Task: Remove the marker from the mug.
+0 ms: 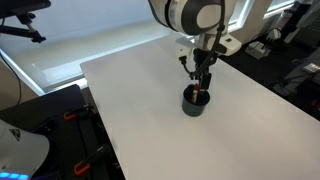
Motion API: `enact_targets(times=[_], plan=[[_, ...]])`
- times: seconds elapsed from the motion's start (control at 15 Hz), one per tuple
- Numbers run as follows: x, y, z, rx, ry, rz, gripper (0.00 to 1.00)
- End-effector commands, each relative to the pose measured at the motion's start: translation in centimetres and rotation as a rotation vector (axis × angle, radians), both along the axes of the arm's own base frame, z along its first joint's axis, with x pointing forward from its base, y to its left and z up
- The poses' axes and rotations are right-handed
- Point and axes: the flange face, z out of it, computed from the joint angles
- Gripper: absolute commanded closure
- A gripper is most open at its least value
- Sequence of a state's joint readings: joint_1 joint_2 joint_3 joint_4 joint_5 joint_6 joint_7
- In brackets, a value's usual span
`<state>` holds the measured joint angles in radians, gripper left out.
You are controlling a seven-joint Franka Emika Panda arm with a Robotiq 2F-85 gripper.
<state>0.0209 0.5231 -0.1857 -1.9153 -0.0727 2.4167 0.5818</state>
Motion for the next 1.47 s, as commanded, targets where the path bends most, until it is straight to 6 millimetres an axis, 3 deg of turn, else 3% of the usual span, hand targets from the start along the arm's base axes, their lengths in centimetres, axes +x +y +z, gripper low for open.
enact_targets(times=[0.0, 0.93, 1.0, 1.13, 1.4], plan=[[0.0, 0.0, 0.0, 0.0, 0.0, 0.0, 0.0], [-0.4, 1.0, 0.1, -0.004, 0.007, 0.009, 0.0], [-0.4, 1.0, 0.0, -0.004, 0.009, 0.006, 0.25], [-0.5, 1.0, 0.0, -0.005, 0.01, 0.006, 0.32], [-0.5, 0.9, -0.1, -0.006, 0.009, 0.006, 0.65]])
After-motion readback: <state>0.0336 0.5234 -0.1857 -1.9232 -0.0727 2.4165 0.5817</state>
